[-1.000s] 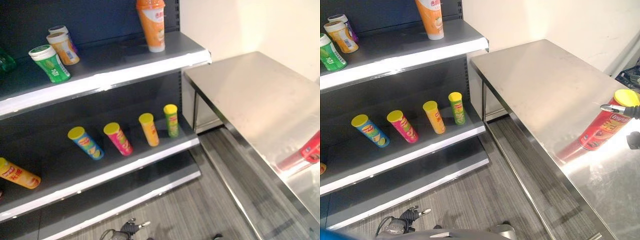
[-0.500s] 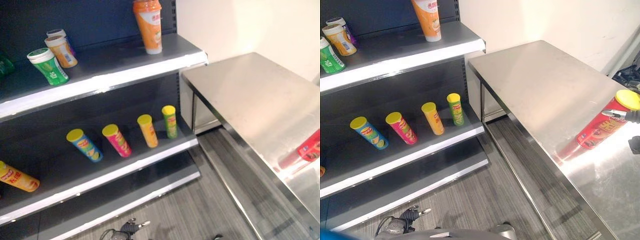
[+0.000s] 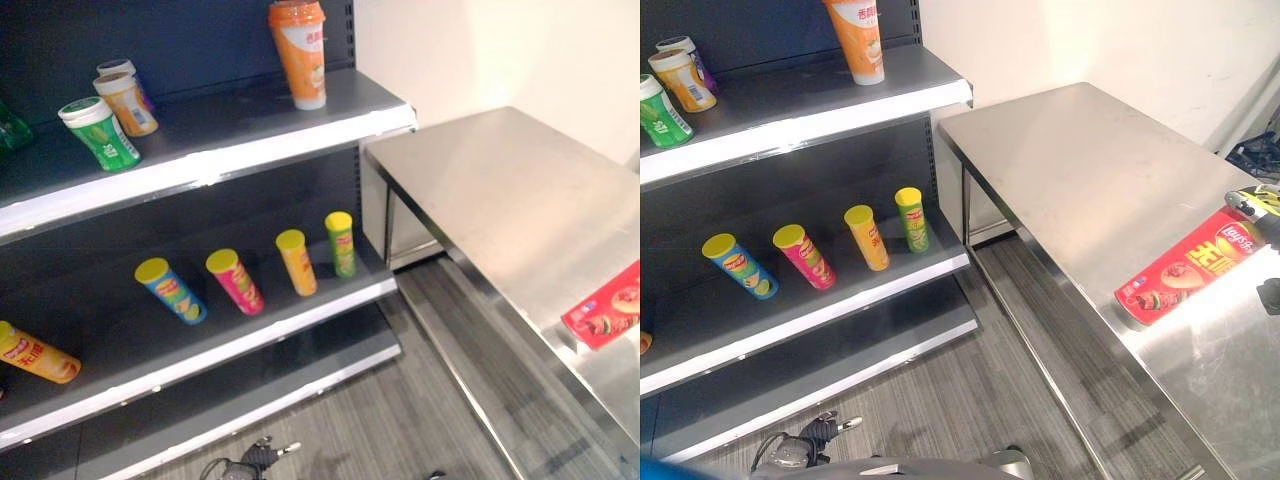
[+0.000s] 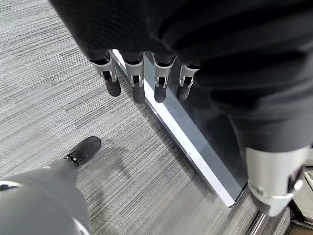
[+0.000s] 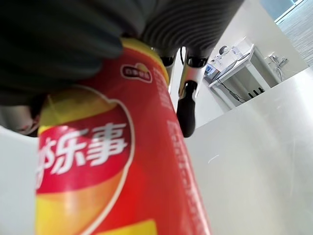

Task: Put the goods on the table back onto the shelves and tidy them up.

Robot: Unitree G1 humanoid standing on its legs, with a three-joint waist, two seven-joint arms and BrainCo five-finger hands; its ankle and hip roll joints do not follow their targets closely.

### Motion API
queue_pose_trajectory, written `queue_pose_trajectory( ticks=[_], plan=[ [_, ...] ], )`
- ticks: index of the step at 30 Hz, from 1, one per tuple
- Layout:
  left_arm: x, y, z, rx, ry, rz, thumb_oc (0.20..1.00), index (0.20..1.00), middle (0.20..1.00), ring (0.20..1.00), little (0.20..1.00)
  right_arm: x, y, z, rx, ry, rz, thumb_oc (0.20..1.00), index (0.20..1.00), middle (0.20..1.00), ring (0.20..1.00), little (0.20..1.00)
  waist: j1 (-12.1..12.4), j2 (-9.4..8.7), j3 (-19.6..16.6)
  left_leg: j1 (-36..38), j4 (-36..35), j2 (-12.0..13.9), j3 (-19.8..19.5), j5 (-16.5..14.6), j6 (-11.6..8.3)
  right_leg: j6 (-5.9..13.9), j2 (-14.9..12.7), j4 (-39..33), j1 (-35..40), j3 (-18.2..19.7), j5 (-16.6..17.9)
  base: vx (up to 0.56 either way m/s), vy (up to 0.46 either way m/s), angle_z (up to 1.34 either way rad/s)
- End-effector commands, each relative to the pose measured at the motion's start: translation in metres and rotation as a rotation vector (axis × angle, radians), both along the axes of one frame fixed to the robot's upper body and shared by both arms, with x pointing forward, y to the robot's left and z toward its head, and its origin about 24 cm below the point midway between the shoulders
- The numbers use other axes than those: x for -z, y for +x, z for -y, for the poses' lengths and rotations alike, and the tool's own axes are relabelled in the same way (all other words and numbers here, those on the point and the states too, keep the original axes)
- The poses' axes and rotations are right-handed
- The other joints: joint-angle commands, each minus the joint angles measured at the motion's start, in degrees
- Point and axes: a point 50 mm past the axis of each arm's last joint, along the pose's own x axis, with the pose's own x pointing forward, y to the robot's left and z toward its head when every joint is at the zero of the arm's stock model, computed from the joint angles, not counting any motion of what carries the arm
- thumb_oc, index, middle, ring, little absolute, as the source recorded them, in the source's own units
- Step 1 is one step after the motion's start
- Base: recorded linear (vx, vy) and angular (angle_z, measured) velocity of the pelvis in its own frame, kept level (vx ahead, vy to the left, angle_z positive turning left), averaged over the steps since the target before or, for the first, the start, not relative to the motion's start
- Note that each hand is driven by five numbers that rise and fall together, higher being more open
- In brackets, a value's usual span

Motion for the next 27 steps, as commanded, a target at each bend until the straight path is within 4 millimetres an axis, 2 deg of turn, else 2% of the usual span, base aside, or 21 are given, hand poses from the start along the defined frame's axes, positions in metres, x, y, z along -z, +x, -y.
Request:
queue_pose_trajectory(
  ticks=[1, 7, 9, 10, 12, 14, 15, 16, 17, 19, 20, 21, 22, 23, 24, 26, 27],
  plan=[
    [-0.024, 0.035, -0.044, -0.068, 0.088, 0.128, 1.0, 1.0, 1.0, 1.0, 1.0, -0.043, 0.008, -0.018, -0.063, -0.082, 0.217, 0.2, 0.2, 0.2, 0.2, 0.2, 1.41, -3.57, 0.59, 5.81, 0.37, 2.31, 0.38, -6.26, -3.27, -2.53, 2.85, 0.69, -2.2, 1.83, -2.49, -0.01, -0.049, 0.0],
    [-0.028, 0.037, -0.05, -0.096, 0.094, 0.147, 1.0, 1.0, 1.0, 1.0, 1.0, -0.058, 0.013, -0.041, -0.151, -0.102, 0.323, 0.2, 0.2, 0.2, 0.2, 0.2, 2.02, -3.33, 0.64, 5.47, 0.37, 3.02, -0.31, -5.44, -3.5, -3.08, 3.68, 0.69, -1.99, 1.77, -3.25, -0.02, -0.064, 0.01],
    [-0.029, 0.038, -0.051, -0.113, 0.091, 0.16, 1.0, 1.0, 1.0, 1.0, 1.0, -0.068, 0.017, -0.058, -0.217, -0.13, 0.375, 0.2, 0.2, 0.2, 0.2, 0.2, 3.13, -3.32, 1.11, 4.38, 0.37, 3.73, -1.49, -4.18, -3.67, -3.77, 4.67, 0.69, -2.19, 1.56, -4.06, -0.06, -0.084, 0.04],
    [-0.029, 0.038, -0.052, -0.114, 0.091, 0.16, 1.0, 1.0, 1.0, 1.0, 1.0, -0.068, 0.017, -0.058, -0.218, -0.13, 0.376, 0.2, 0.2, 0.2, 0.2, 0.2, 3.03, -3.31, 1.11, 4.33, 0.37, 3.76, -1.54, -4.15, -3.69, -3.8, 4.69, 0.69, -2.21, 1.52, -4.07, -0.07, -0.045, 0.1],
    [-0.035, 0.047, -0.054, -0.136, 0.092, 0.202, 1.0, 1.0, 1.0, 1.0, 1.0, -0.079, 0.021, -0.069, -0.256, -0.159, 0.421, 0.2, 0.2, 0.2, 0.2, 0.2, 4.5, -3.92, 2.65, 1.66, 0.37, 3.22, -6.06, -1.75, -4.28, -4.29, 5.02, 0.69, -2.77, 1.25, -4.49, -0.16, -0.064, 0.14],
    [-0.038, 0.052, -0.056, -0.163, 0.087, 0.228, 1.0, 1.0, 1.0, 1.0, 1.0, -0.086, 0.021, -0.075, -0.275, -0.173, 0.46, 0.2, 0.2, 0.2, 0.2, 0.2, 5.31, -4.54, 2.79, -0.25, 0.6, 1.89, -9.37, -2.28, -4.02, -4.46, 4.93, 0.69, -3.41, 0.58, -4.48, -0.13, -0.046, 0.28],
    [-0.033, 0.048, -0.046, -0.183, 0.065, 0.236, 1.0, 1.0, 1.0, 1.0, 1.0, -0.086, 0.019, -0.078, -0.274, -0.19, 0.483, 0.2, 0.2, 0.2, 0.2, 0.2, 5.91, -4.96, 2.96, -1.05, 1.22, 1.65, -10.78, -2.67, -3.75, -4.45, 4.73, 0.69, -3.58, 0.03, -4.42, -0.09, 0.004, 0.66],
    [-0.035, 0.046, -0.053, -0.205, 0.076, 0.24, 1.0, 1.0, 1.0, 1.0, 1.0, -0.087, 0.019, -0.078, -0.26, -0.222, 0.491, 0.2, 0.2, 0.2, 0.2, 0.2, 6.0, -5.31, 3.12, -1.79, 2.16, 2.08, -11.3, -2.79, -3.91, -4.35, 4.3, 0.69, -3.76, -0.55, -4.21, -0.09, 0.039, 0.74],
    [-0.029, 0.036, -0.049, -0.255, 0.009, 0.233, 1.0, 1.0, 1.0, 1.0, 1.0, -0.083, 0.016, -0.075, -0.238, -0.223, 0.485, 0.2, 0.2, 0.2, 0.2, 0.2, 6.49, -5.55, 3.5, -1.84, 2.53, 2.95, -11.39, -2.81, -4.09, -4.37, 3.89, 0.69, -3.8, -1.03, -4.15, -0.08, 0.111, 0.46],
    [-0.038, 0.056, -0.047, -0.258, 0.013, 0.3, 1.0, 1.0, 1.0, 1.0, 1.0, -0.083, 0.018, -0.081, -0.251, -0.26, 0.477, 0.2, 0.2, 0.2, 0.2, 0.2, 6.01, -6.05, 3.66, -1.43, 2.89, 5.79, -10.08, -2.31, -4.25, -3.96, 2.49, 0.7, -4.43, -1.66, -3.57, -0.06, 0.154, 0.38],
    [-0.038, 0.056, -0.047, -0.258, 0.013, 0.3, 1.0, 1.0, 1.0, 1.0, 1.0, -0.083, 0.018, -0.081, -0.251, -0.26, 0.477, 0.2, 0.2, 0.2, 0.2, 0.2, 6.05, -6.01, 3.72, -1.33, 2.88, 5.86, -10.05, -2.35, -4.3, -3.97, 2.56, 0.7, -4.36, -1.64, -3.59, -0.05, 0.275, 0.29],
    [-0.042, 0.067, -0.039, -0.237, 0.0, 0.335, 1.0, 1.0, 1.0, 1.0, 1.0, -0.083, 0.018, -0.085, -0.259, -0.277, 0.473, 0.2, 0.2, 0.2, 0.2, 0.2, 5.79, -5.75, 3.72, -0.4, 2.94, 8.54, -9.88, -1.44, -4.74, -3.13, 1.22, 1.05, -4.76, -1.89, -3.35, -0.03, 0.309, 0.1],
    [-0.041, 0.066, -0.036, -0.236, -0.006, 0.335, 1.0, 1.0, 1.0, 1.0, 1.0, -0.081, 0.019, -0.085, -0.257, -0.281, 0.464, 0.2, 0.2, 0.2, 0.2, 0.2, 5.81, -5.27, 3.43, -0.21, 2.84, 9.17, -10.95, -0.61, -5.42, -2.65, 0.8, 1.1, -5.09, -1.99, -2.94, -0.03, 0.31, 0.01],
    [-0.041, 0.066, -0.036, -0.236, -0.006, 0.335, 1.0, 1.0, 1.0, 1.0, 1.0, -0.081, 0.019, -0.085, -0.257, -0.281, 0.464, 0.2, 0.2, 0.2, 0.2, 0.2, 5.79, -5.25, 3.42, -0.23, 2.83, 9.19, -10.98, -0.6, -5.43, -2.66, 0.82, 1.09, -5.09, -2.01, -2.94, 0.05, 0.496, 0.2],
    [-0.039, 0.066, -0.03, -0.22, -0.017, 0.331, 1.0, 1.0, 1.0, 1.0, 1.0, -0.075, 0.016, -0.086, -0.256, -0.284, 0.45, 0.2, 0.2, 0.2, 0.2, 0.2, 5.92, -3.9, 2.62, -0.16, 2.89, 7.76, -15.99, -3.37, -5.99, -0.84, -1.54, 1.27, -4.39, -1.49, -1.9, 0.07, 0.548, 0.25],
    [-0.037, 0.064, -0.026, -0.183, -0.014, 0.311, 1.0, 1.0, 1.0, 1.0, 1.0, -0.063, 0.017, -0.083, -0.232, -0.264, 0.42, 0.2, 0.2, 0.2, 0.2, 0.2, 5.86, -3.39, 2.19, 0.1, 3.24, 5.29, -15.58, -6.71, -5.02, 0.84, -5.14, 1.53, -3.88, -2.03, -0.2, 0.04, 0.545, 0.22],
    [-0.037, 0.064, -0.026, -0.182, -0.013, 0.311, 1.0, 1.0, 1.0, 1.0, 1.0, -0.063, 0.017, -0.083, -0.231, -0.264, 0.419, 0.2, 0.2, 0.2, 0.2, 0.2, 5.9, -3.58, 2.16, 0.08, 3.37, 5.03, -15.55, -6.82, -4.88, 0.99, -5.41, 1.48, -3.84, -2.01, -0.14, -0.01, 0.339, 0.41]
  ],
)
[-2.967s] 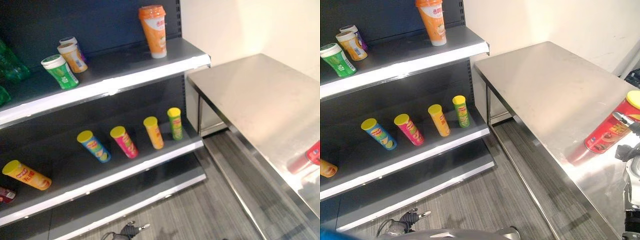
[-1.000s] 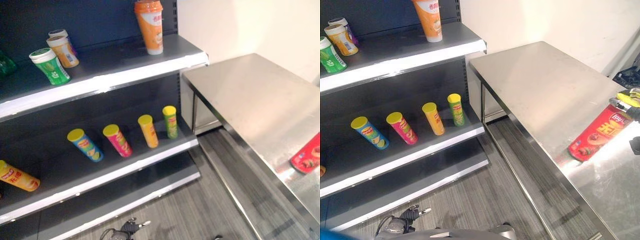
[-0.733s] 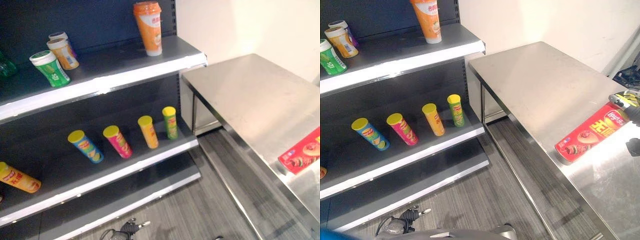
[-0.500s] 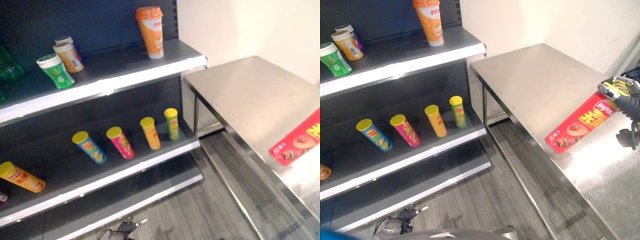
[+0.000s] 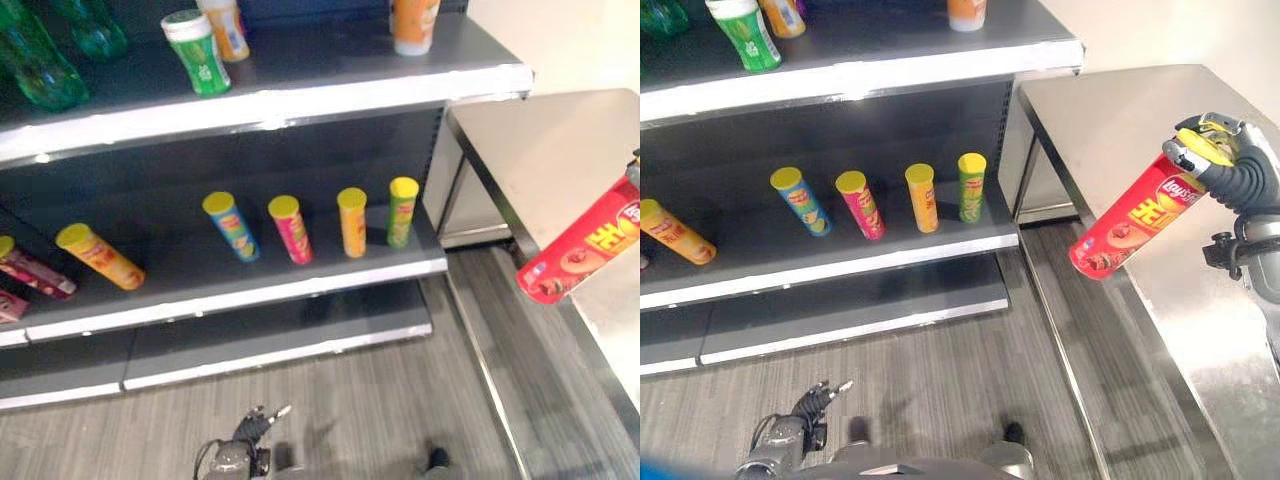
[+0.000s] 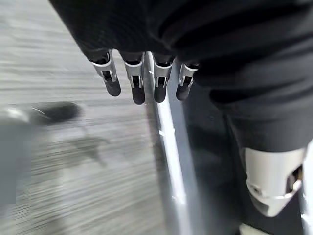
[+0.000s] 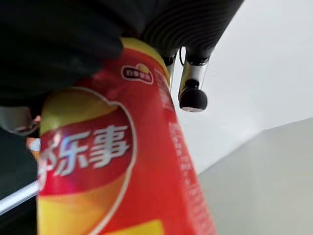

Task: Put the goods on the table back onto the shelves and tidy them up.

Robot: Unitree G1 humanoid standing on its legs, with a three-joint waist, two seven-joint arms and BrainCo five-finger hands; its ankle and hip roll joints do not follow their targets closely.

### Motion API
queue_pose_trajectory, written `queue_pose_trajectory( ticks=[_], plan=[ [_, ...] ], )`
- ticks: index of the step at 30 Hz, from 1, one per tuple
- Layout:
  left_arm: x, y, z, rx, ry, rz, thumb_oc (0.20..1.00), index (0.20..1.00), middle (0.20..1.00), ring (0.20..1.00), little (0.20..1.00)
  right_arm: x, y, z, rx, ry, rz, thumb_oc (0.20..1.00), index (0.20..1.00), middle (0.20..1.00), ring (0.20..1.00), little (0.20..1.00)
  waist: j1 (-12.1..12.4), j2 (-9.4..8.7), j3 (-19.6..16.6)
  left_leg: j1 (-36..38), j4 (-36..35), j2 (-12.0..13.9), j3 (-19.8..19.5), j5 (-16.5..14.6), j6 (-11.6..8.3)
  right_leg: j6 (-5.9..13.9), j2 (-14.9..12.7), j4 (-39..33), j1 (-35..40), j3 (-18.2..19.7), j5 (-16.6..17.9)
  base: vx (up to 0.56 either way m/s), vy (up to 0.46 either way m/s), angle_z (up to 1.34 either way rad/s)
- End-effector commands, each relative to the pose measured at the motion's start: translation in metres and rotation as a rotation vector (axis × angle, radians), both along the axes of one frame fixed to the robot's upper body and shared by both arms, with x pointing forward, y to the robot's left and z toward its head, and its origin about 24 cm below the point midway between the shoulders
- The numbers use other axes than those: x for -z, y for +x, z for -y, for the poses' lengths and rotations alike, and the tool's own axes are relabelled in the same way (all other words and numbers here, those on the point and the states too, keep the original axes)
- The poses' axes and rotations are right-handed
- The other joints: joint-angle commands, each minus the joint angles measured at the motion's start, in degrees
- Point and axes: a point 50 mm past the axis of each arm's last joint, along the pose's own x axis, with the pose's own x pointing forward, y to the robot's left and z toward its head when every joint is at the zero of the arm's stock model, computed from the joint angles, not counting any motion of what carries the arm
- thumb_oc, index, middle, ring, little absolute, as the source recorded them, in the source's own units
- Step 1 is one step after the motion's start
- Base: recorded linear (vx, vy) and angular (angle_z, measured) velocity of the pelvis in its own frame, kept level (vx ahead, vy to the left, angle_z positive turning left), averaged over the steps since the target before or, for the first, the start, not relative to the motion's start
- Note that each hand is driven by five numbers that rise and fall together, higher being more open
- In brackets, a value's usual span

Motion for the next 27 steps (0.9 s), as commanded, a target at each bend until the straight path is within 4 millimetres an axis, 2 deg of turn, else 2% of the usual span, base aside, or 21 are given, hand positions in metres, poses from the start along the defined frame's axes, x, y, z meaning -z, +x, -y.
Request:
queue_pose_trajectory(
  ticks=[1, 4, 5, 6, 7, 8, 9, 10, 13, 15, 16, 19, 21, 23, 24, 25, 27],
  plan=[
    [-0.016, 0.019, -0.028, -0.006, 0.091, 0.063, 1.0, 1.0, 1.0, 1.0, 1.0, -0.03, 0.004, -0.013, -0.034, -0.101, 0.125, 0.2, 0.2, 0.2, 0.2, 0.2, 2.04, -2.69, -1.75, 1.69, 0.01, -1.09, 0.19, -3.69, 3.16, 1.02, -0.4, 1.48, -4.42, 4.15, -2.21, -0.02, 0.323, 0.44],
    [-0.017, 0.018, -0.032, 0.04, 0.133, 0.047, 1.0, 1.0, 1.0, 1.0, 1.0, -0.018, 0.008, -0.018, -0.032, -0.089, 0.108, 0.2, 0.2, 0.2, 0.2, 0.2, 2.38, -3.54, -1.81, 2.88, -2.31, -6.43, 2.41, -5.46, 6.22, 3.0, -5.6, 3.84, -7.92, 5.42, 4.55, -0.09, 0.49, 0.13],
    [-0.019, 0.018, -0.038, 0.031, 0.151, 0.053, 1.0, 1.0, 1.0, 1.0, 1.0, -0.013, 0.009, -0.023, -0.045, -0.076, 0.11, 0.2, 0.2, 0.2, 0.2, 0.2, 2.97, -3.72, -1.55, 2.74, -2.92, -8.66, 4.38, -6.11, 7.52, 2.8, -7.85, 6.72, -11.35, 5.23, 6.61, -0.17, 0.549, -0.04],
    [-0.021, 0.019, -0.042, 0.029, 0.164, 0.053, 1.0, 1.0, 1.0, 1.0, 1.0, -0.011, 0.008, -0.024, -0.046, -0.078, 0.109, 0.2, 0.2, 0.2, 0.2, 0.2, 3.03, -3.48, -1.24, 2.37, -2.92, -9.27, 4.51, -6.38, 8.1, 2.15, -7.29, 8.43, -11.83, 5.69, 4.72, -0.15, 0.461, -0.33],
    [-0.022, 0.02, -0.042, 0.042, 0.171, 0.055, 1.0, 1.0, 1.0, 1.0, 1.0, -0.009, 0.007, -0.025, -0.047, -0.083, 0.097, 0.2, 0.2, 0.2, 0.2, 0.2, 2.52, -3.25, -0.79, 2.45, -2.92, -9.79, 4.15, -6.48, 8.63, 1.18, -5.09, 10.6, -12.57, 8.29, 3.07, -0.09, 0.408, -0.05],
    [-0.021, 0.019, -0.04, 0.06, 0.169, 0.052, 1.0, 1.0, 1.0, 1.0, 1.0, -0.008, 0.006, -0.027, -0.063, -0.08, 0.095, 0.2, 0.2, 0.2, 0.2, 0.2, 1.96, -2.78, -0.25, 2.34, -2.92, -10.94, 3.49, -5.99, 9.65, -0.18, 1.61, 13.25, -13.6, 13.15, -2.5, -0.06, 0.332, 0.03],
    [-0.02, 0.019, -0.039, 0.065, 0.168, 0.047, 1.0, 1.0, 1.0, 1.0, 1.0, -0.008, 0.007, -0.03, -0.085, -0.075, 0.1, 0.2, 0.2, 0.2, 0.2, 0.2, 1.76, -2.61, -0.11, 2.32, -2.92, -11.49, 3.23, -5.62, 10.08, -1.09, 4.49, 14.14, -13.76, 13.99, -4.65, -0.06, 0.237, 0.32],
    [-0.02, 0.019, -0.039, 0.065, 0.168, 0.048, 1.0, 1.0, 1.0, 1.0, 1.0, -0.008, 0.007, -0.03, -0.085, -0.075, 0.101, 0.2, 0.2, 0.2, 0.2, 0.2, 1.75, -2.6, -0.16, 2.13, -2.92, -11.47, 3.21, -5.45, 10.07, -1.15, 4.51, 14.11, -13.93, 13.99, -4.48, -0.04, 0.102, 0.23],
    [-0.014, 0.013, -0.032, 0.099, 0.162, 0.013, 1.0, 1.0, 1.0, 1.0, 1.0, -0.009, 0.008, -0.044, -0.168, -0.065, 0.106, 0.2, 0.2, 0.2, 0.2, 0.2, 1.41, -2.94, -0.27, 1.83, -2.92, -13.25, 2.19, -5.0, 10.98, -4.17, 11.95, 14.14, -13.43, 15.89, -8.16, -0.04, 0.084, 0.26],
    [-0.011, 0.012, -0.027, 0.107, 0.153, -0.002, 1.0, 1.0, 1.0, 1.0, 1.0, -0.009, 0.011, -0.056, -0.239, -0.061, 0.11, 0.2, 0.2, 0.2, 0.2, 0.2, 1.83, -3.45, 0.17, 1.65, -2.92, -14.74, 1.91, -4.7, 11.42, -5.73, 15.59, 13.55, -13.39, 16.11, -8.64, -0.07, 0.06, 0.17],
    [-0.011, 0.013, -0.023, 0.099, 0.137, 0.005, 1.0, 1.0, 1.0, 1.0, 1.0, -0.005, 0.015, -0.071, -0.303, -0.082, 0.09, 0.2, 0.2, 0.2, 0.2, 0.2, 2.8, -4.04, 0.34, 1.48, -2.92, -16.26, 2.05, -4.76, 11.72, -6.76, 16.79, 11.81, -12.79, 15.11, -8.27, -0.07, 0.03, -0.02],
    [-0.009, 0.012, -0.02, 0.096, 0.124, 0.007, 1.0, 1.0, 1.0, 1.0, 1.0, -0.002, 0.016, -0.079, -0.339, -0.105, 0.065, 0.2, 0.2, 0.2, 0.2, 0.2, 2.97, -4.42, -0.15, 1.44, -2.92, -16.97, 1.63, -4.8, 11.65, -6.66, 16.81, 7.16, -10.43, 15.39, -7.56, 0.01, 0.002, -0.03],
    [-0.01, 0.011, -0.017, 0.07, 0.095, 0.029, 1.0, 1.0, 1.0, 1.0, 1.0, 0.0, 0.02, -0.094, -0.389, -0.187, 0.032, 0.2, 0.2, 0.2, 0.2, 0.2, 4.2, -4.52, 0.05, 1.88, -1.6, -17.13, 1.58, -5.33, 11.59, -6.46, 16.46, 3.35, -8.16, 15.99, -6.03, 0.01, -0.012, 0.12],
    [-0.011, 0.013, -0.015, 0.062, 0.085, 0.042, 1.0, 1.0, 1.0, 1.0, 1.0, -0.002, 0.021, -0.103, -0.429, -0.215, 0.038, 0.2, 0.2, 0.2, 0.2, 0.2, 4.69, -5.2, 2.06, -2.2, 7.14, -17.04, 0.75, -7.81, 11.09, -6.67, 15.37, 2.85, -7.57, 15.0, -5.73, -0.09, -0.036, 0.01],
    [-0.011, 0.013, -0.015, 0.053, 0.08, 0.044, 1.0, 1.0, 1.0, 1.0, 1.0, -0.001, 0.023, -0.107, -0.446, -0.221, 0.032, 0.2, 0.2, 0.2, 0.2, 0.2, 5.22, -5.38, 2.84, -4.37, 10.39, -16.99, 0.56, -8.04, 10.38, -6.64, 14.89, 2.47, -7.1, 14.53, -5.81, -0.1, 0.013, 0.4],
    [-0.011, 0.014, -0.014, 0.039, 0.072, 0.05, 1.0, 1.0, 1.0, 1.0, 1.0, -0.001, 0.025, -0.109, -0.451, -0.236, 0.028, 0.2, 0.2, 0.2, 0.2, 0.2, 5.19, -5.29, 3.37, -6.27, 12.98, -16.3, 0.43, -8.3, 9.67, -6.67, 14.48, 2.11, -6.72, 14.13, -5.78, -0.06, 0.08, 0.71],
    [-0.008, 0.008, -0.012, 0.015, 0.05, 0.042, 1.0, 1.0, 1.0, 1.0, 1.0, 0.002, 0.028, -0.116, -0.469, -0.28, 0.005, 0.2, 0.2, 0.2, 0.2, 0.2, 5.58, -4.88, 2.93, -6.28, 11.58, -13.27, 0.18, -7.51, 9.19, -6.3, 13.76, 0.88, -5.55, 13.58, -5.99, 0.04, 0.143, 0.56]
  ],
)
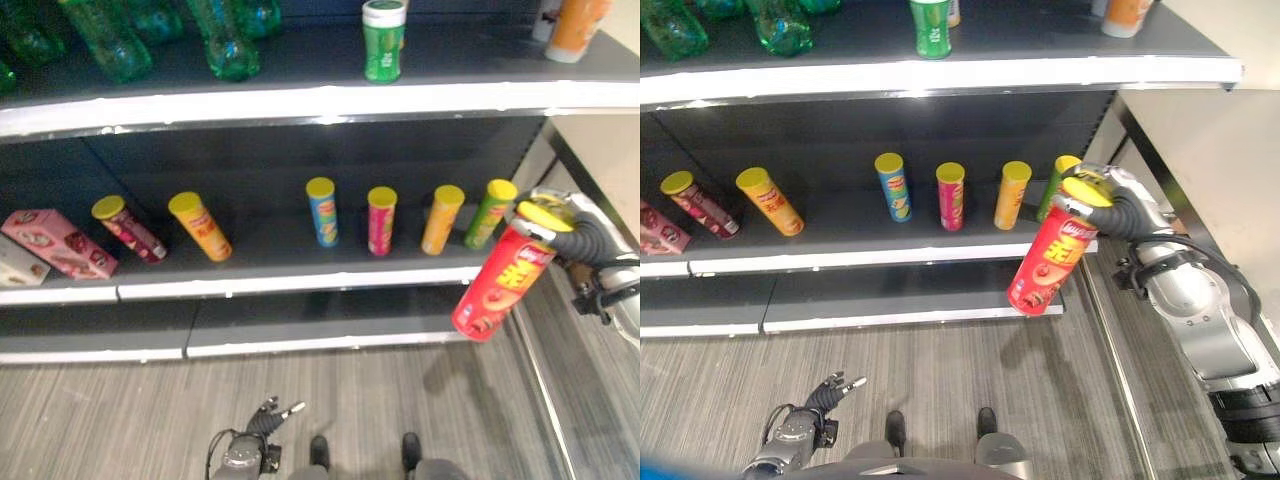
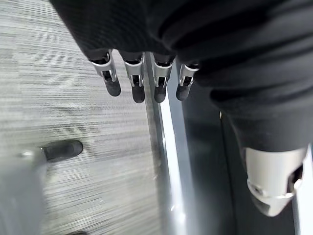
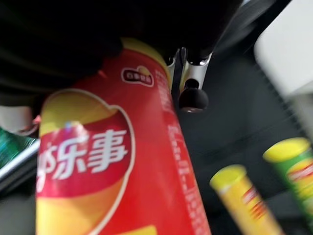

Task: Put the goods on the table back onto the shelves and tidy them up.

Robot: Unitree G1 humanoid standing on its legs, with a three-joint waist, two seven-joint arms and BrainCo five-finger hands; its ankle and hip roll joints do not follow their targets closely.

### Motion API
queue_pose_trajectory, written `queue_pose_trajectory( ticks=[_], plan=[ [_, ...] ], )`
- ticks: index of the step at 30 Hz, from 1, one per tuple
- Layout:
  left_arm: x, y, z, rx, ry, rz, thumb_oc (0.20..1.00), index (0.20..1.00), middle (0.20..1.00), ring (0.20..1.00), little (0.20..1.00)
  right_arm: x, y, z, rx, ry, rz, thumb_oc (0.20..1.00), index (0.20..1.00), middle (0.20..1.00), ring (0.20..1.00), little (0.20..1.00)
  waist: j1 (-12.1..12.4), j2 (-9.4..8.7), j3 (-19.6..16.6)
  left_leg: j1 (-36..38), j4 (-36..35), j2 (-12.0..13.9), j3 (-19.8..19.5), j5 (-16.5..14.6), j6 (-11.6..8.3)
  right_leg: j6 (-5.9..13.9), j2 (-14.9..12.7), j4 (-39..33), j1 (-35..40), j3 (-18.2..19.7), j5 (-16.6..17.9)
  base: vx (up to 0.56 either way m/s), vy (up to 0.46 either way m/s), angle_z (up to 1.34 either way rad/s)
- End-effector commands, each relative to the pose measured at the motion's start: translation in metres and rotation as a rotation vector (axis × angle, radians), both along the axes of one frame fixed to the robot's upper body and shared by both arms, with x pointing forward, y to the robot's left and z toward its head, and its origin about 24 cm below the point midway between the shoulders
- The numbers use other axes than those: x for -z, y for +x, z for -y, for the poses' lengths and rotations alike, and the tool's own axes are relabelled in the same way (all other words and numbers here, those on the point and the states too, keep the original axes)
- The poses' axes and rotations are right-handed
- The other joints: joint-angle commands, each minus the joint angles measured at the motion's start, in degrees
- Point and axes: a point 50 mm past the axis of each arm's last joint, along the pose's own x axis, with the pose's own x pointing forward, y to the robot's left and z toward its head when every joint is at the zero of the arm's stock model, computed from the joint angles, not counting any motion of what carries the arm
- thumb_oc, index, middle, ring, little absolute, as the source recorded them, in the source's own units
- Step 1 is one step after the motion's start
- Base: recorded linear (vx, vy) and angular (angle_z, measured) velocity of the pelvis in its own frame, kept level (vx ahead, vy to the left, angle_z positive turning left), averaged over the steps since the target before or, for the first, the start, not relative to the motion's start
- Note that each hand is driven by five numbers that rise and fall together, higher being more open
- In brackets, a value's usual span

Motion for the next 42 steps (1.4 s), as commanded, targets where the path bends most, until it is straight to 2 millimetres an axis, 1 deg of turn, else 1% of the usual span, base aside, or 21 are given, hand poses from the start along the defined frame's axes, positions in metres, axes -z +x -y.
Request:
queue_pose_trajectory(
  ticks=[1, 3, 5, 7, 8, 9, 10, 11, 12, 13, 14, 16, 18, 21, 23, 24, 31, 32, 33, 35, 42],
  plan=[
    [-0.001, -0.007, -0.017, -0.035, 0.03, -0.002, 1.0, 1.0, 1.0, 1.0, 1.0, -0.03, -0.003, -0.017, -0.087, -0.062, 0.162, 0.2, 0.2, 0.2, 0.2, 0.2, 1.81, -3.7, -1.39, 2.44, -0.45, 0.24, 2.59, -10.46, 3.09, 0.76, 2.19, -0.55, 0.27, 0.04, -3.42, 0.09, 0.161, 0.13],
    [0.001, -0.012, -0.02, -0.066, 0.034, -0.018, 1.0, 1.0, 1.0, 1.0, 1.0, -0.025, 0.0, -0.022, -0.11, -0.064, 0.141, 0.2, 0.2, 0.2, 0.2, 0.2, 2.61, -4.16, -1.52, 1.12, -3.17, 4.67, -0.28, -6.77, 2.43, 1.42, 0.61, -0.47, -0.45, -0.05, -3.98, 0.06, 0.181, -0.03],
    [0.0, -0.013, -0.025, -0.092, 0.043, -0.018, 1.0, 1.0, 1.0, 1.0, 1.0, -0.02, 0.002, -0.021, -0.1, -0.062, 0.11, 0.2, 0.2, 0.2, 0.2, 0.2, 2.93, -3.83, -1.97, 0.87, -7.91, 8.15, -2.71, -3.5, 1.63, 1.97, 0.05, -0.62, -0.65, 0.53, -5.25, 0.11, 0.233, 0.13],
    [-0.001, -0.015, -0.028, -0.096, 0.053, -0.018, 1.0, 1.0, 1.0, 1.0, 1.0, -0.016, 0.001, -0.019, -0.091, -0.043, 0.091, 0.2, 0.2, 0.2, 0.2, 0.2, 3.17, -2.95, -2.43, 0.12, -12.01, 10.33, -3.75, -0.57, 0.11, 2.72, -0.74, -0.89, 0.32, 0.4, -6.81, 0.22, 0.35, 0.3],
    [0.004, -0.023, -0.027, -0.069, 0.062, -0.053, 1.0, 1.0, 1.0, 1.0, 1.0, -0.01, 0.001, -0.015, -0.07, -0.043, 0.068, 0.2, 0.2, 0.2, 0.2, 0.2, 3.06, -1.14, -3.88, 1.18, -13.39, 10.57, -4.11, -0.9, -1.44, 3.62, -1.38, -0.96, 1.48, 0.09, -7.19, 0.27, 0.46, 0.28],
    [0.004, -0.022, -0.024, -0.043, 0.065, -0.057, 1.0, 1.0, 1.0, 1.0, 1.0, -0.007, 0.0, -0.014, -0.057, -0.042, 0.062, 0.2, 0.2, 0.2, 0.2, 0.2, 2.84, -0.53, -4.25, 1.68, -13.39, 9.59, -3.92, -1.42, -1.86, 3.93, -2.48, -0.82, 1.77, -0.2, -6.67, 0.34, 0.651, 0.2],
    [0.002, -0.016, -0.023, 0.004, 0.084, -0.047, 1.0, 1.0, 1.0, 1.0, 1.0, -0.002, 0.0, -0.016, -0.052, -0.032, 0.053, 0.2, 0.2, 0.2, 0.2, 0.2, 2.8, -0.58, -4.26, 2.69, -12.68, 7.45, -3.14, -2.63, -1.19, 5.13, -5.49, 0.46, 2.21, -0.27, -5.72, 0.17, 0.404, 0.03],
    [0.001, -0.016, -0.023, 0.004, 0.084, -0.047, 1.0, 1.0, 1.0, 1.0, 1.0, -0.002, 0.0, -0.016, -0.052, -0.031, 0.053, 0.2, 0.2, 0.2, 0.2, 0.2, 2.87, -0.71, -4.22, 2.76, -12.65, 7.31, -3.04, -2.66, -1.11, 5.21, -5.65, 0.52, 2.21, -0.19, -5.77, 0.16, 0.392, 0.0],
    [-0.001, -0.013, -0.024, 0.025, 0.096, -0.037, 1.0, 1.0, 1.0, 1.0, 1.0, -0.001, 0.001, -0.019, -0.062, -0.029, 0.053, 0.2, 0.2, 0.2, 0.2, 0.2, 2.99, -0.87, -4.1, 2.95, -11.93, 6.17, -2.63, -3.65, -0.35, 5.65, -7.0, 1.9, 1.77, 0.36, -5.5, 0.11, 0.382, 0.12],
    [-0.004, -0.006, -0.027, 0.066, 0.14, -0.03, 1.0, 1.0, 1.0, 1.0, 1.0, -0.001, 0.004, -0.029, -0.09, -0.021, 0.062, 0.2, 0.2, 0.2, 0.2, 0.2, 2.95, -1.26, -3.85, 3.42, -10.46, 3.99, -1.05, -5.71, 1.43, 6.48, -9.2, 4.91, 0.09, 1.45, -4.26, 0.11, 0.382, 0.11],
    [-0.005, -0.006, -0.028, 0.064, 0.14, -0.03, 1.0, 1.0, 1.0, 1.0, 1.0, -0.001, 0.004, -0.029, -0.091, -0.02, 0.063, 0.2, 0.2, 0.2, 0.2, 0.2, 3.04, -1.38, -3.84, 3.38, -10.32, 3.88, -0.86, -5.8, 1.51, 6.56, -9.34, 5.06, -0.08, 1.66, -4.31, 0.07, 0.356, 0.03],
    [-0.008, -0.001, -0.033, 0.065, 0.167, -0.019, 1.0, 1.0, 1.0, 1.0, 1.0, -0.001, 0.009, -0.037, -0.11, -0.026, 0.066, 0.2, 0.2, 0.2, 0.2, 0.2, 3.22, -1.49, -3.52, 4.14, -10.05, 2.66, 1.37, -6.75, 2.93, 6.92, -10.62, 8.44, -2.84, 1.75, -2.76, 0.01, 0.244, -0.25],
    [-0.011, 0.001, -0.038, 0.056, 0.183, -0.012, 1.0, 1.0, 1.0, 1.0, 1.0, -0.001, 0.012, -0.045, -0.135, -0.013, 0.067, 0.2, 0.2, 0.2, 0.2, 0.2, 3.54, -1.06, -3.42, 4.97, -11.12, 2.05, 3.21, -6.9, 3.76, 6.82, -11.11, 11.29, -4.54, -0.01, -2.11, 0.0, 0.264, -0.69],
    [-0.013, 0.003, -0.04, 0.064, 0.188, -0.009, 1.0, 1.0, 1.0, 1.0, 1.0, 0.004, 0.011, -0.042, -0.121, -0.02, 0.046, 0.2, 0.2, 0.2, 0.2, 0.2, 2.8, -0.68, -2.97, 6.36, -12.7, 0.75, 2.62, -6.61, 4.45, 6.09, -7.39, 13.53, -6.4, 2.68, -2.4, 0.03, 0.151, -0.41],
    [-0.011, 0.002, -0.037, 0.07, 0.183, -0.017, 1.0, 1.0, 1.0, 1.0, 1.0, 0.002, 0.011, -0.044, -0.132, -0.002, 0.051, 0.2, 0.2, 0.2, 0.2, 0.2, 2.31, -0.5, -2.9, 6.7, -13.2, -0.03, 2.28, -6.88, 4.53, 5.7, -5.46, 10.11, -7.31, 2.97, -2.17, 0.07, 0.05, 0.31],
    [-0.01, 0.004, -0.034, 0.076, 0.178, -0.013, 1.0, 1.0, 1.0, 1.0, 1.0, -0.001, 0.014, -0.048, -0.141, -0.011, 0.064, 0.2, 0.2, 0.2, 0.2, 0.2, 2.01, -0.71, -2.23, 7.16, -13.29, -0.31, 1.87, -7.11, 4.55, 5.74, -4.28, 6.62, -9.21, 3.64, -0.54, 0.04, -0.019, 0.34],
    [-0.01, 0.005, -0.033, 0.085, 0.179, -0.014, 1.0, 1.0, 1.0, 1.0, 1.0, -0.002, 0.015, -0.048, -0.141, -0.018, 0.071, 0.2, 0.2, 0.2, 0.2, 0.2, 1.87, -0.86, -1.9, 7.29, -13.17, -0.49, 1.34, -7.25, 4.55, 5.65, -4.16, 5.08, -8.65, 4.4, -0.52, 0.02, -0.012, 0.15],
    [-0.01, 0.007, -0.028, 0.088, 0.167, -0.008, 1.0, 1.0, 1.0, 1.0, 1.0, -0.003, 0.017, -0.049, -0.132, -0.037, 0.083, 0.2, 0.2, 0.2, 0.2, 0.2, 2.09, -1.41, -2.04, 7.56, -13.07, -1.1, 0.54, -7.35, 4.52, 5.52, -3.73, 3.55, -7.75, 5.8, -0.58, 0.16, -0.116, -0.03],
    [-0.009, 0.003, -0.026, 0.064, 0.139, -0.001, 1.0, 1.0, 1.0, 1.0, 1.0, 0.0, 0.02, -0.051, -0.13, -0.063, 0.072, 0.2, 0.2, 0.2, 0.2, 0.2, 2.51, -1.85, -3.16, 8.34, -13.39, -0.64, 0.65, -7.78, 3.9, 5.48, -4.08, 0.64, -5.13, 4.45, 0.75, 0.18, -0.141, 0.0],
    [-0.009, 0.005, -0.021, 0.062, 0.117, 0.012, 1.0, 1.0, 1.0, 1.0, 1.0, 0.003, 0.026, -0.054, -0.123, -0.095, 0.064, 0.2, 0.2, 0.2, 0.2, 0.2, 2.89, -1.81, -3.61, 8.29, -13.39, 0.12, -0.39, -7.72, 3.32, 5.24, -3.81, -0.69, -3.39, 2.76, 0.36, 0.15, -0.16, 0.2],
    [-0.003, -0.005, -0.023, 0.062, 0.135, -0.046, 1.0, 1.0, 1.0, 1.0, 1.0, 0.007, 0.043, -0.051, -0.029, -0.169, 0.103, 0.2, 0.2, 0.2, 0.2, 0.2, 4.68, -1.44, -3.17, 7.13, -13.39, 0.7, -2.29, -7.13, 2.21, 4.96, -3.98, -0.62, -2.08, -0.82, -0.93, 0.07, -0.071, 0.5]
  ],
)
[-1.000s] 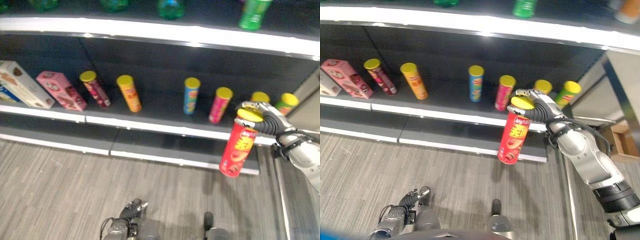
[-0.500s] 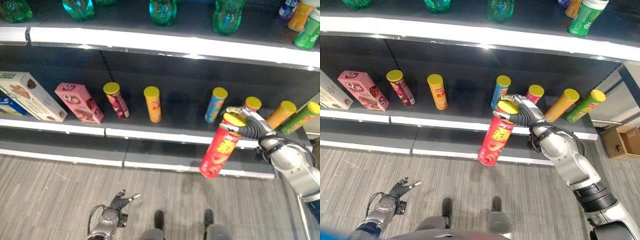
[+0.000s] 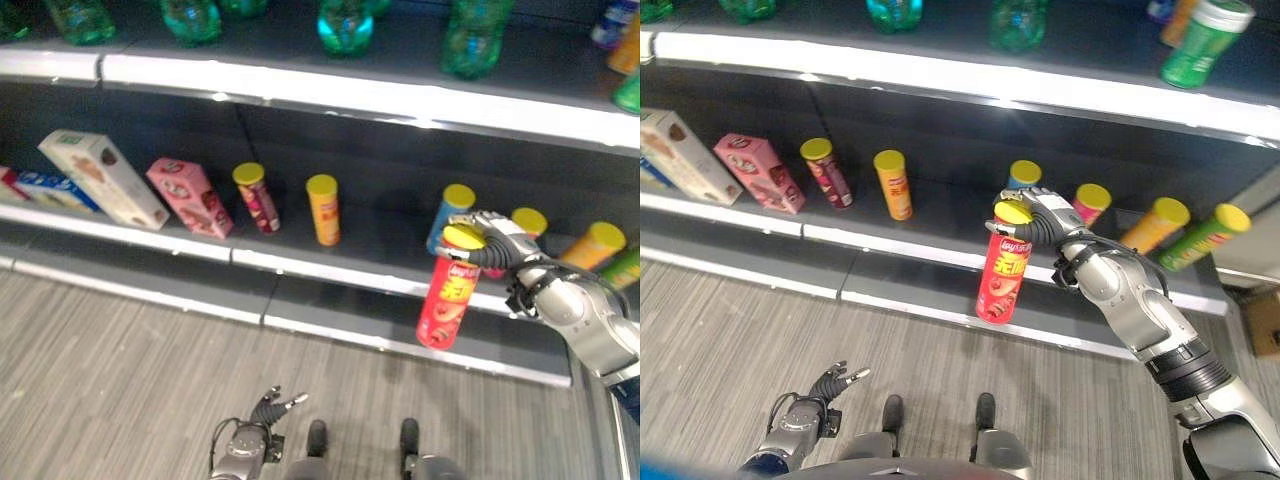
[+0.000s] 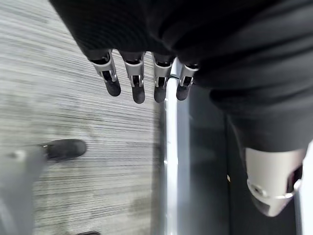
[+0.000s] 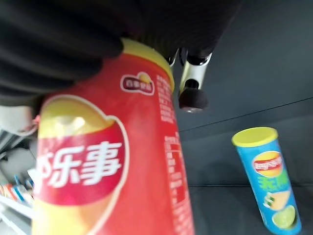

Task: Put the goods on the table back onto the shelves and tidy them up.

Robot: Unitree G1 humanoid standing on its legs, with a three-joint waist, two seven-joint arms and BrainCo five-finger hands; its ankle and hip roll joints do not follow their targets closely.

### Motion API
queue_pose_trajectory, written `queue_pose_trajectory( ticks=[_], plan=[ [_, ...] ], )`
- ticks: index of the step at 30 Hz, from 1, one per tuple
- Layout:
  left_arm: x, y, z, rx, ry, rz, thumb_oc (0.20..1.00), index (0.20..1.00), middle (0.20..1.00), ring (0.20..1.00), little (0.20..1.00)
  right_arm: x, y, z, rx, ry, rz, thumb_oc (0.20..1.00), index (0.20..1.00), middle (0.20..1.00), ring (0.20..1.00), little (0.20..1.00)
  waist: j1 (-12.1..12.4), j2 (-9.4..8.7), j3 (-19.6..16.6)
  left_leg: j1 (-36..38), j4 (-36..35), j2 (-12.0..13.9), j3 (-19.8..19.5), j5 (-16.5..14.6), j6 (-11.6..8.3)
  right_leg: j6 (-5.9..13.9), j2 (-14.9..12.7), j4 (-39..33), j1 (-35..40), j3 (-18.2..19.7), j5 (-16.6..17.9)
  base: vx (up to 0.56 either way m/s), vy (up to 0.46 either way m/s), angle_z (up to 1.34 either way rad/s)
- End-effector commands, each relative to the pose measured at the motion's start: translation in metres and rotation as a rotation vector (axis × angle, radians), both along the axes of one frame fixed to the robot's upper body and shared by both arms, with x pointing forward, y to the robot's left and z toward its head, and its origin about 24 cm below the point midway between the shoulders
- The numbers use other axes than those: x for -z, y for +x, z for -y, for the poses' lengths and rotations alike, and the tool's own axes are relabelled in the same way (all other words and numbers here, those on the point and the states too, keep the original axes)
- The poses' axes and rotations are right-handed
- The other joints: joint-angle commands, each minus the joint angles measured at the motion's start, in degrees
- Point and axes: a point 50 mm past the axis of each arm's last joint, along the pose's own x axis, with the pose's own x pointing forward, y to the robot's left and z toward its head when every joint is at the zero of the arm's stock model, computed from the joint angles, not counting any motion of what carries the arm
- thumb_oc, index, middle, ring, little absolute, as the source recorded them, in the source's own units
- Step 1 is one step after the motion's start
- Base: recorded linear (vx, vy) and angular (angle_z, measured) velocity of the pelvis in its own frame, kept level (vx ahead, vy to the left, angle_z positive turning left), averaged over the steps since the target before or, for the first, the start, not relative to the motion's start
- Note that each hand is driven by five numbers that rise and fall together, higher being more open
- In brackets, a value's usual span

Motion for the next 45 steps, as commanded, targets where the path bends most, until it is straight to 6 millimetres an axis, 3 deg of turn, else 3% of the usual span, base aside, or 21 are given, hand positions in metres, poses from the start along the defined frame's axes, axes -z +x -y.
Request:
queue_pose_trajectory(
  ticks=[1, 8, 11, 13, 23, 34, 45],
  plan=[
    [-0.007, 0.003, -0.032, 0.002, 0.11, -0.015, 1.0, 1.0, 1.0, 1.0, 1.0, -0.03, 0.013, -0.009, 0.007, -0.027, 0.185, 0.2, 0.2, 0.2, 0.2, 0.2, 1.44, -2.5, -1.02, 1.27, 0.63, -1.31, 1.33, -4.19, -2.75, 3.77, -4.95, 1.27, 0.93, 2.3, -5.18, 0.02, -0.055, 0.37],
    [-0.006, 0.002, -0.035, -0.027, 0.118, -0.028, 1.0, 1.0, 1.0, 1.0, 1.0, -0.051, 0.02, 0.006, 0.133, -0.095, 0.352, 0.2, 0.2, 0.2, 0.2, 0.2, 2.47, -0.55, 1.28, -3.36, 0.63, -1.93, -0.18, -2.45, -3.33, 3.88, -5.7, 2.17, -1.9, -0.18, -5.35, -0.01, -0.027, 0.35],
    [-0.003, 0.001, -0.029, -0.03, 0.113, -0.032, 1.0, 1.0, 1.0, 1.0, 1.0, -0.064, 0.021, 0.013, 0.206, -0.101, 0.482, 0.2, 0.2, 0.2, 0.2, 0.2, 2.65, 0.93, 2.18, -5.34, 0.63, -2.44, -0.62, -1.97, -3.42, 3.99, -6.23, 2.63, -3.28, -1.11, -5.43, 0.0, 0.01, 0.26],
    [-0.001, 0.003, -0.019, -0.023, 0.103, -0.024, 1.0, 1.0, 1.0, 1.0, 1.0, -0.074, 0.025, 0.017, 0.283, -0.079, 0.614, 0.2, 0.2, 0.2, 0.2, 0.2, 2.93, 2.89, 3.45, -7.3, 0.63, -3.08, -1.05, -1.44, -3.28, 4.02, -6.69, 3.08, -4.67, -1.33, -5.28, 0.0, 0.027, 0.16],
    [-0.009, 0.022, -0.004, 0.047, 0.12, 0.055, 1.0, 1.0, 1.0, 1.0, 1.0, -0.094, 0.028, 0.026, 0.414, -0.052, 0.853, 0.2, 0.2, 0.2, 0.2, 0.2, 3.21, 5.78, 5.32, -9.98, 0.63, -3.94, -0.86, -1.03, -3.21, 4.44, -7.51, 2.88, -7.48, -0.83, -4.56, 0.0, 0.015, 0.05],
    [-0.018, 0.038, 0.0, 0.076, 0.111, 0.117, 1.0, 1.0, 1.0, 1.0, 1.0, -0.13, 0.032, 0.029, 0.45, -0.126, 0.976, 0.2, 0.2, 0.2, 0.2, 0.2, 3.65, 8.44, 6.59, -12.78, 0.63, -5.06, -0.64, -0.5, -3.35, 4.99, -8.32, 2.38, -9.71, -0.39, -3.52, 0.0, 0.0, 0.0],
    [-0.018, 0.041, 0.002, 0.079, 0.108, 0.117, 1.0, 1.0, 1.0, 1.0, 1.0, -0.124, 0.044, 0.027, 0.427, -0.233, 0.889, 0.2, 0.2, 0.2, 0.2, 0.2, 3.94, 8.84, 7.28, -14.63, 0.63, -5.27, -0.95, 0.16, -3.76, 5.05, -8.45, 2.29, -10.95, -0.65, -3.07, 0.0, 0.0, 0.0]
  ],
)
